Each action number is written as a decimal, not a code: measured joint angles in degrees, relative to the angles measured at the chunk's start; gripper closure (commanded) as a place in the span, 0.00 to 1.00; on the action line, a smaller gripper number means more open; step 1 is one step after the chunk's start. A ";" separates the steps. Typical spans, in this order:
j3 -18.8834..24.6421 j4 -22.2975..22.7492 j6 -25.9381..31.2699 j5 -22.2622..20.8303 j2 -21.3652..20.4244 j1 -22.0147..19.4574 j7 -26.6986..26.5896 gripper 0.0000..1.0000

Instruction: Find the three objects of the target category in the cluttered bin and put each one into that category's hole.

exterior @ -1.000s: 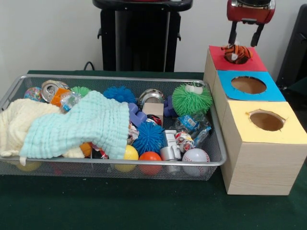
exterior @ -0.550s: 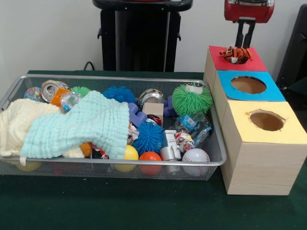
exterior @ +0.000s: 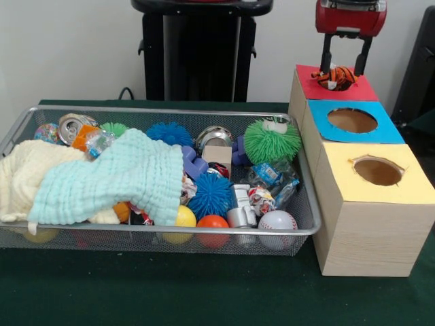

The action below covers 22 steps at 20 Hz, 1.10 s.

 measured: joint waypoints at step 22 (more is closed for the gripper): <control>-3.37 0.37 9.43 0.00 1.67 2.62 0.01 1.00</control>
